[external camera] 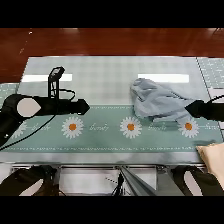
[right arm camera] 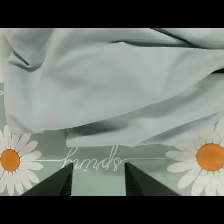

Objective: Fold the shirts.

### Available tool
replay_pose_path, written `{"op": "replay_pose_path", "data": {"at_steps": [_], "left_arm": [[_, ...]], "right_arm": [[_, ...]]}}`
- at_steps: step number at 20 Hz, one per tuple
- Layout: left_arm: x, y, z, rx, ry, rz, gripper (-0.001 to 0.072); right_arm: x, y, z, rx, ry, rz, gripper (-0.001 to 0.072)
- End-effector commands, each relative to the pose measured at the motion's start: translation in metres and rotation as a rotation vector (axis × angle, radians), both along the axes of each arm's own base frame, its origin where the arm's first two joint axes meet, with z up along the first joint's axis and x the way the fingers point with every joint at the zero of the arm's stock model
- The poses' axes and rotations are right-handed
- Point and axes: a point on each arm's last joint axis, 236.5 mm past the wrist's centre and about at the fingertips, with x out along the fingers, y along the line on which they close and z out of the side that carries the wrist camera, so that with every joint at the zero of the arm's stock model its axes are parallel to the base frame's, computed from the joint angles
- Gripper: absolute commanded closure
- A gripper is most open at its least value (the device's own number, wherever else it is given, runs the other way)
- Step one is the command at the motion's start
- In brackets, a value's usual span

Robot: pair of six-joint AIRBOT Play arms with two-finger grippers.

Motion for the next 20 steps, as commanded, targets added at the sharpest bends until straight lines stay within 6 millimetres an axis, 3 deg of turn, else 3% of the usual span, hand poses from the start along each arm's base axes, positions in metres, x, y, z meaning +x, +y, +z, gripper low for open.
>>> {"op": "replay_pose_path", "data": {"at_steps": [1, 5, 8, 11, 13, 15, 17, 18, 20], "left_arm": [[0.0, 0.0, 0.0, 0.001, 0.001, 0.0, 0.009], [0.0, 0.0, 0.0, 0.001, 0.001, 0.0, 0.009], [0.0, 0.0, 0.0, 0.001, 0.001, 0.0, 0.009], [0.0, 0.0, 0.0, 0.0, 0.001, 0.0, 0.009], [0.0, 0.0, 0.0, 0.001, 0.001, 0.0, 0.009], [0.0, 0.0, 0.0, 0.0, 0.002, 0.001, 0.009], [-0.001, -0.003, 0.001, -0.02, 0.011, 0.007, 0.009], [-0.002, -0.005, 0.002, -0.032, 0.016, 0.008, 0.009], [-0.003, -0.007, 0.002, -0.039, 0.019, 0.009, 0.009]], "right_arm": [[-0.007, 0.003, -0.004, 0.006, 0.035, 0.011, 0.0292], [-0.009, -0.002, -0.006, -0.017, 0.046, 0.009, 0.0292], [-0.005, -0.026, -0.007, -0.116, 0.029, -0.018, 0.0292], [0.011, -0.054, 0.002, -0.222, -0.048, -0.077, 0.0291], [0.024, -0.062, 0.012, -0.243, -0.114, -0.112, 0.0287], [0.036, -0.065, 0.013, -0.209, -0.139, -0.172, 0.018], [0.045, -0.067, 0.0, -0.194, -0.114, -0.188, 0.0157], [0.049, -0.068, -0.01, -0.188, -0.084, -0.188, 0.0115], [0.054, -0.067, -0.038, -0.165, 0.001, -0.184, 0.0113]]}}
